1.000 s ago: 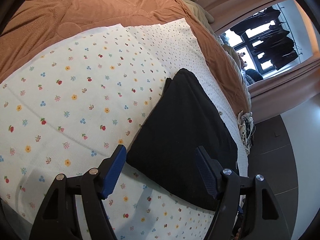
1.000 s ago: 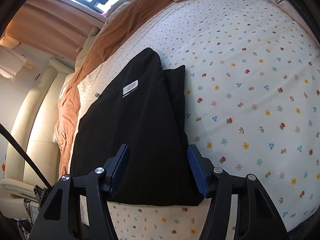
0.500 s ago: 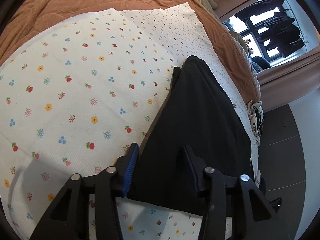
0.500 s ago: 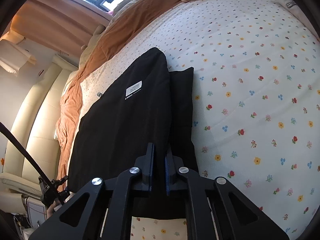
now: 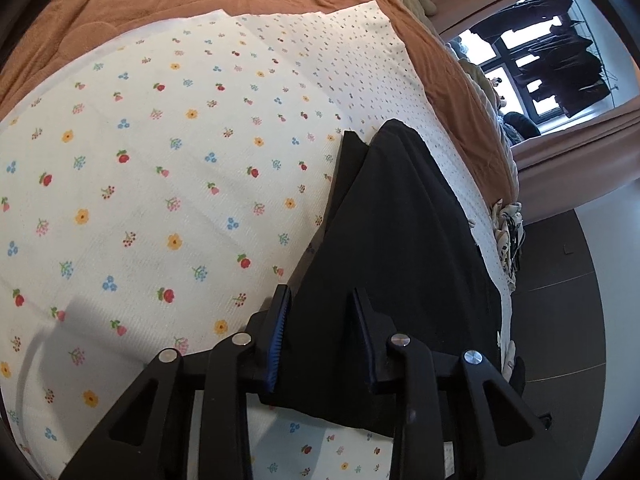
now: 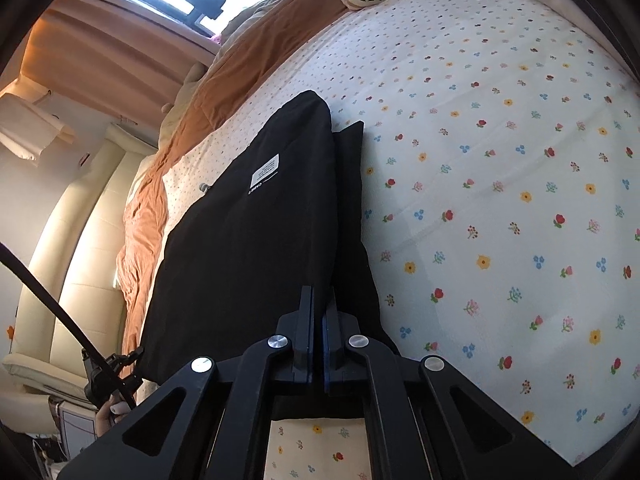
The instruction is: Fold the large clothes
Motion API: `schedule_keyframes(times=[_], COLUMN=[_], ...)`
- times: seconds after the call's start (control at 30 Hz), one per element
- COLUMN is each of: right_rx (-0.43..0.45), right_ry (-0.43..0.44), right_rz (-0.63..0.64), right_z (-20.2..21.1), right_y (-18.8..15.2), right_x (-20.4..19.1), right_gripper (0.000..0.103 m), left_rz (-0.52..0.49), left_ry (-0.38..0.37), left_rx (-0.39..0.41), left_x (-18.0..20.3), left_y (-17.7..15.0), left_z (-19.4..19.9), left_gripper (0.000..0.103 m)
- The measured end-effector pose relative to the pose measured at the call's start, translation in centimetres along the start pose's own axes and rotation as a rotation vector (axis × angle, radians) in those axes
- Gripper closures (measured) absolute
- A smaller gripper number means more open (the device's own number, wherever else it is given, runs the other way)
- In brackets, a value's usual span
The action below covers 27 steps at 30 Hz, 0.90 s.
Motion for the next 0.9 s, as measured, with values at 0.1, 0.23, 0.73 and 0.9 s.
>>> schedule_keyframes(times=[0.1,0.23,0.73,0.9], right_rx=[-0.014,-0.026,-0.027,-0.06], right_ry=[-0.01,-0.004,0.047,0.128], right_rz=[-0.006,-0.023,-0.083,-0.161], right_z=[-0.1,0.0,3.0,2.9], right_y=[-0.1,-0.4,-2.0,-3.9], right_x=[-0.1,-0.2,0.5,1.5], right_gripper=[0.103,0.103,0.028,0.028], left_rz=[0.017,0.04,0.096,0.08], left_ry=[0.025,-0.038,-0.129,-0.106], left_rx=[0.006,0.047,-0.023,-0.032], left_x=[-0.5,-0.7,-0.1,0.2], left_y=[-0.4,-1.2,-2.3,-1.7], left_z=[0.6,2.2,-0.3,-1.7], left_gripper=[0.041,0.013,0.041,0.052])
Point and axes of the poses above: each gripper's, at about its wrist camera, not at the fingertips, and z roughly against the way its jaws point, x to its right, y to its top, the point moved 7 cm from there along -z, roughly the way its jaws point, and after that the axes turned 10 degrees about -x, right-handed, at the moved point
